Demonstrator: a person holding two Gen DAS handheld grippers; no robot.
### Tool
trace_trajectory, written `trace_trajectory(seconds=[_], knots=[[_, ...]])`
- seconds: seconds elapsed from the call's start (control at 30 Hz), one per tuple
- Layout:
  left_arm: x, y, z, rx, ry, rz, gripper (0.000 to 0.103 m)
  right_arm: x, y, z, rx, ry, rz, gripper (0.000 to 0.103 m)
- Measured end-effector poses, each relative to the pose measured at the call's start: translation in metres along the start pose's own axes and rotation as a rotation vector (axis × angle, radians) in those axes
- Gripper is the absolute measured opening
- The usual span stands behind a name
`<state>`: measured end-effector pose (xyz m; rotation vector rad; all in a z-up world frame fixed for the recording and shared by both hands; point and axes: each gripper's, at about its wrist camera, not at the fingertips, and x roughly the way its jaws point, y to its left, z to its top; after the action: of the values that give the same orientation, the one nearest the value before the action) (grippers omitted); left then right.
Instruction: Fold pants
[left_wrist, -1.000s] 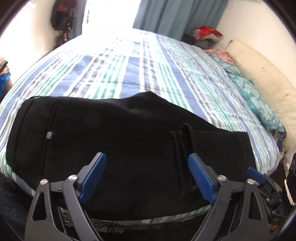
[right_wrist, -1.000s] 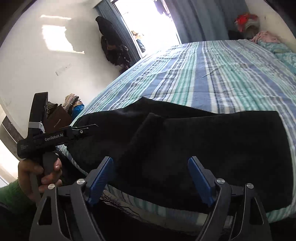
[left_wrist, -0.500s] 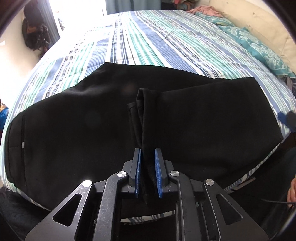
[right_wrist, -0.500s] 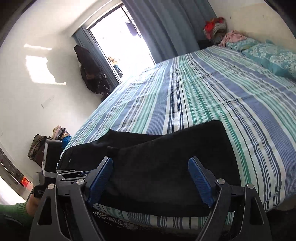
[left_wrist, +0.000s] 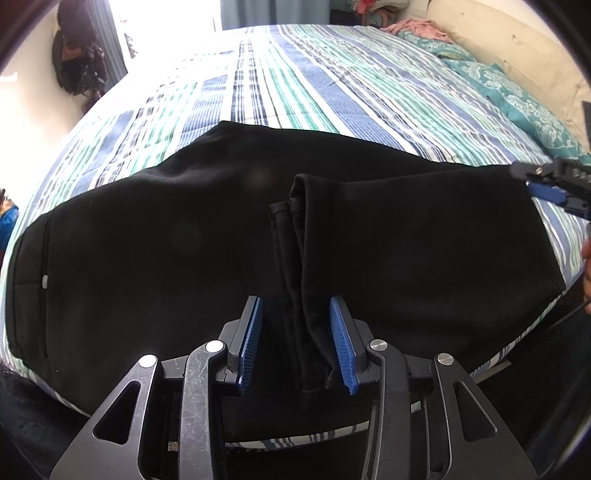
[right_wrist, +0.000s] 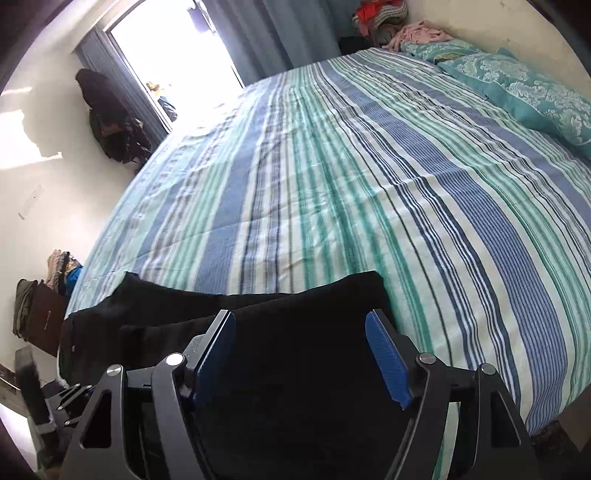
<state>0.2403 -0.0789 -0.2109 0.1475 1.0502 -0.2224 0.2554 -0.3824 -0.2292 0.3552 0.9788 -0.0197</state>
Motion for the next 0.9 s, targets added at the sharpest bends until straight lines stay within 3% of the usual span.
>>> trace_trajectory(seconds=[0.1,0.13,0.2,0.33,0.43,0.5,0.53,0.6,0.63,0.67,0.7,0.8,0.9], knots=[[0.001,0.000,0.000,-0.001,0.000,0.002,0.043,0.048,-0.021,-0.008,0.005,0.156,-0.069,0.076],[0.001,0.000,0.000,0.000,-0.001,0.001,0.043,0.045,-0.020,-0.010,-0.027,0.116,-0.091,0.085],[0.000,0.002,-0.001,-0.004,-0.001,-0.006,0.044,0.036,-0.018,-0.013,-0.028,0.121,-0.100,0.083],[0.001,0.002,-0.001,-0.011,0.000,-0.008,0.044,-0.017,-0.001,-0.034,-0.059,-0.025,-0.113,0.082],[0.001,0.003,-0.001,-0.015,0.001,-0.011,0.044,-0.051,0.024,-0.066,-0.112,-0.114,-0.066,0.083],[0.001,0.003,0.000,-0.022,0.004,-0.016,0.045,-0.050,0.038,-0.087,-0.157,-0.123,-0.034,0.085],[0.001,0.003,0.000,-0.023,0.004,-0.016,0.046,-0.042,0.045,-0.098,-0.186,-0.088,-0.024,0.088],[0.001,0.005,-0.001,-0.025,0.001,-0.014,0.053,-0.007,0.050,-0.109,-0.221,0.067,-0.030,0.089],[0.001,0.007,-0.002,-0.033,-0.003,-0.019,0.062,-0.001,0.052,-0.112,-0.241,0.076,-0.049,0.090],[0.000,0.011,-0.003,-0.052,-0.004,-0.037,0.077,-0.005,0.055,-0.111,-0.260,0.044,-0.052,0.090],[-0.001,0.016,-0.004,-0.081,-0.004,-0.065,0.082,-0.008,0.057,-0.108,-0.267,0.034,-0.048,0.090],[-0.008,0.029,-0.007,-0.150,-0.030,-0.119,0.084,-0.025,0.058,-0.106,-0.261,-0.061,-0.015,0.090],[-0.016,0.034,-0.003,-0.167,-0.065,-0.096,0.084,-0.037,0.060,-0.105,-0.255,-0.142,-0.003,0.097]])
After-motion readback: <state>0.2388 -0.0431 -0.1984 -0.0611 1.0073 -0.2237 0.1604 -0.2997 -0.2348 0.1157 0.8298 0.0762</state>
